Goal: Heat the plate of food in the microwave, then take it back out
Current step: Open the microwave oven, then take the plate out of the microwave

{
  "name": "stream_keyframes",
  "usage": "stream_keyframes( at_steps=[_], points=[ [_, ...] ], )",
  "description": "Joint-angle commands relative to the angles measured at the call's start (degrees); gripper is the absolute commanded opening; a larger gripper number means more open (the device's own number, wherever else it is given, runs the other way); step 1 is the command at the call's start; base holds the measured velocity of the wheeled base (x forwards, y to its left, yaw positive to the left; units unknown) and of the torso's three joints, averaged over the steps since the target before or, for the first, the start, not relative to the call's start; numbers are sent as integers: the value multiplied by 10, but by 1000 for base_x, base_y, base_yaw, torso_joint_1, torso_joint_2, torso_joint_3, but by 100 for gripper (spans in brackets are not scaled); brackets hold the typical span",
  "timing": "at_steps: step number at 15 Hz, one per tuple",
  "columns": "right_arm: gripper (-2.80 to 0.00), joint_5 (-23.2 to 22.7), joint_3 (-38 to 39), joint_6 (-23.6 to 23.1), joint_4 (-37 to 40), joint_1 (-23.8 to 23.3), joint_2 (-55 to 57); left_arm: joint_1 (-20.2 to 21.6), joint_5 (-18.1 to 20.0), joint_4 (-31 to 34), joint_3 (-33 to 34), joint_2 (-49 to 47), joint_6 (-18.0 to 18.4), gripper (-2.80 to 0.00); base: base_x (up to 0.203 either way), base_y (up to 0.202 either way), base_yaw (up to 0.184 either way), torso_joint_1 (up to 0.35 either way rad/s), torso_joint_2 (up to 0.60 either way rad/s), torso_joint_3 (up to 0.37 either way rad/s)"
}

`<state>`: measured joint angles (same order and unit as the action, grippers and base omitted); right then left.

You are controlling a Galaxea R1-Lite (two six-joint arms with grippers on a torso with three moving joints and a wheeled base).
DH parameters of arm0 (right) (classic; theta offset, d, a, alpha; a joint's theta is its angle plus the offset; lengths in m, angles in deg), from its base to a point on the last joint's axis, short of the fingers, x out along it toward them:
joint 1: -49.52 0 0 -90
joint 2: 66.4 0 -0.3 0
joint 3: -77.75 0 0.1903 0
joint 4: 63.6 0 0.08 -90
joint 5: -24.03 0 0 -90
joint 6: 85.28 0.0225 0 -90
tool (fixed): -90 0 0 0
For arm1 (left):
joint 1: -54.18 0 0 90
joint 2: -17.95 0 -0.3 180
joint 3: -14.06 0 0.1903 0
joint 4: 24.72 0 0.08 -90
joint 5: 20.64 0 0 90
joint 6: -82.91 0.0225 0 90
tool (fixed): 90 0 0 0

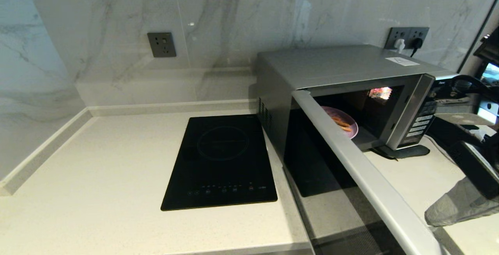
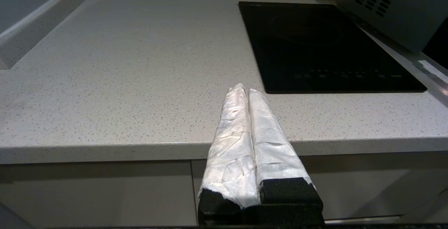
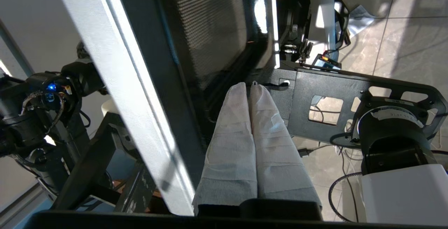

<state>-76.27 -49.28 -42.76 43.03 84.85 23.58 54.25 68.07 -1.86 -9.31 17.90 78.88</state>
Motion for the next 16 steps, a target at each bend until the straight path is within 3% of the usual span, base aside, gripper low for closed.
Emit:
stream_keyframes(
  at_steps=[1,3,6,11,14,16],
  points=[
    [-280,1,-1,11,2,-2,-17,0,0,0,0,0,0,-280,0,0,0,0,0,0],
    [-280,18,5,41,-32,-13,-44,0,0,0,0,0,0,-280,0,0,0,0,0,0],
    [-280,95,31,80,-72,-60,-76,0,0,0,0,0,0,-280,0,0,0,0,0,0],
    [-280,151,109,90,-201,-235,-101,0,0,0,0,0,-1,-280,0,0,0,0,0,0],
    [-280,122,204,60,-337,-348,-108,0,0,0,0,0,0,-280,0,0,0,0,0,0],
    [-280,28,225,47,-379,-404,-106,0,0,0,0,0,-1,-280,0,0,0,0,0,0]
  ],
)
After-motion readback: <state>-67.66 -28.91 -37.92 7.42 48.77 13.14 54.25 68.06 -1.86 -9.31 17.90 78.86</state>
